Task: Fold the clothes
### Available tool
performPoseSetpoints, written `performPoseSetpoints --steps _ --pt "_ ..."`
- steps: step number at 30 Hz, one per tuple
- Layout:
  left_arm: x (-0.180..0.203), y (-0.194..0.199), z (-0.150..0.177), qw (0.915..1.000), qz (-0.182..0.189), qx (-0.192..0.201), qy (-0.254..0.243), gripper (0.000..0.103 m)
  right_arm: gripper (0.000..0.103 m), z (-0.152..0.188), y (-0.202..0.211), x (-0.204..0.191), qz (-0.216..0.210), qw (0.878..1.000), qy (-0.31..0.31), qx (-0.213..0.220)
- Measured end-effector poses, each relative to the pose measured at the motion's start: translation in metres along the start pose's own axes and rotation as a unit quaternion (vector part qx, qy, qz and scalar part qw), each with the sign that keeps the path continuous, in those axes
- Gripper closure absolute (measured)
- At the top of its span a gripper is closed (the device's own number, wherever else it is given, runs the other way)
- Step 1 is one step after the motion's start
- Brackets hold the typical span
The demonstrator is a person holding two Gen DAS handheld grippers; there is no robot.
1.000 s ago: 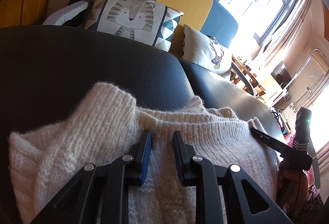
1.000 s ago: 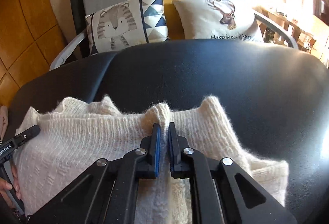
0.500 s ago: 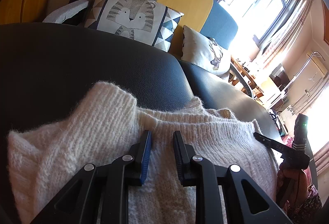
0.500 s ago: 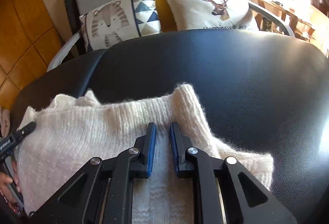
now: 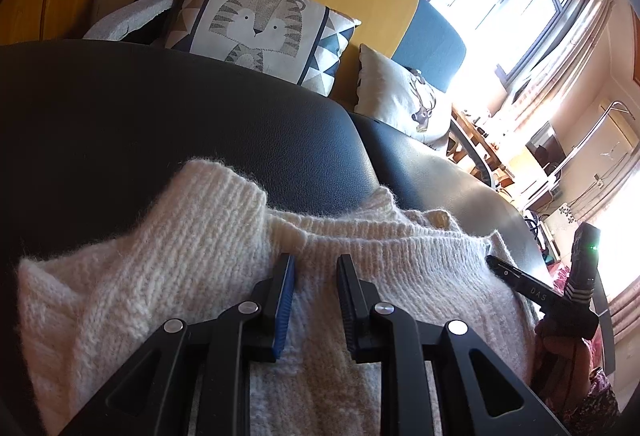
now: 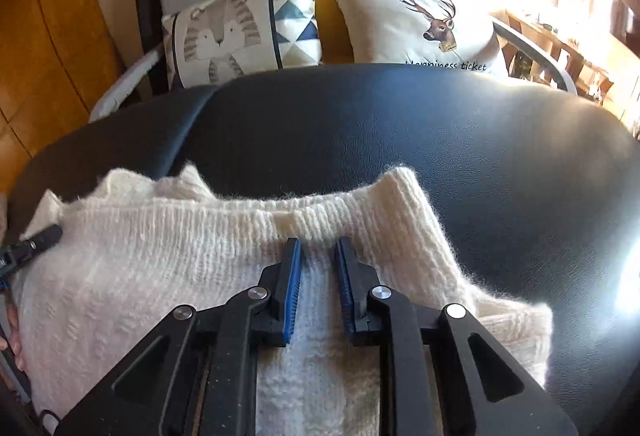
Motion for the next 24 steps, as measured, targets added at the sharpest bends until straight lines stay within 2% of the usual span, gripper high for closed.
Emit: performPoseSetpoints --steps 4,9,10,12,14,19,21,24 --pt "-0.013 0.003 -0.009 0.9995 -0.029 0.006 -0.007 0.082 0.083 0.000 0.002 0.006 -0.029 0.999 -0.026 0.004" --pt "-0.053 0.022 -0.019 0.9955 -0.053 0.046 0.063 0.082 0.083 -0.001 0.002 0.003 -0.027 0.999 -0.026 0.006" --pt "-0.063 0.026 -0.019 0.9936 -0.063 0.053 0.077 0.085 0.083 -0.001 0.002 0.003 -0.025 0.999 -0.024 0.007" --pt "-0.075 0.032 -0.017 0.9905 -0.061 0.064 0.105 0.086 0.083 -0.001 0.003 0.003 -0.025 0.999 -0.024 0.008" --pt "-0.077 0.036 -0.016 0.9893 -0.076 0.065 0.106 0.086 0.083 -0.001 0.004 0.003 -0.028 0.999 -0.027 0.008" --pt "-0.051 0.054 -0.015 0.9890 -0.074 0.083 0.098 0.083 0.082 -0.004 0.004 0.006 -0.048 0.998 -0.039 -0.001" --pt "-0.034 0.061 -0.013 0.9897 -0.073 0.096 0.076 0.083 0.082 -0.005 0.015 0.008 -0.057 0.996 -0.067 -0.001" --pt "-0.006 0.065 -0.005 0.9917 -0.067 0.105 0.030 0.082 0.080 0.000 0.046 -0.002 -0.102 0.990 -0.091 0.030"
Point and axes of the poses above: each gripper's, at about its wrist camera, not at the fingertips, and y roughly against the way its jaws point, x to its right, z to its underside, the point moved 9 cm from there along -y, roughly the way its jaws point, and after that the axes turned 3 degrees about z, right-handed, at the moved point
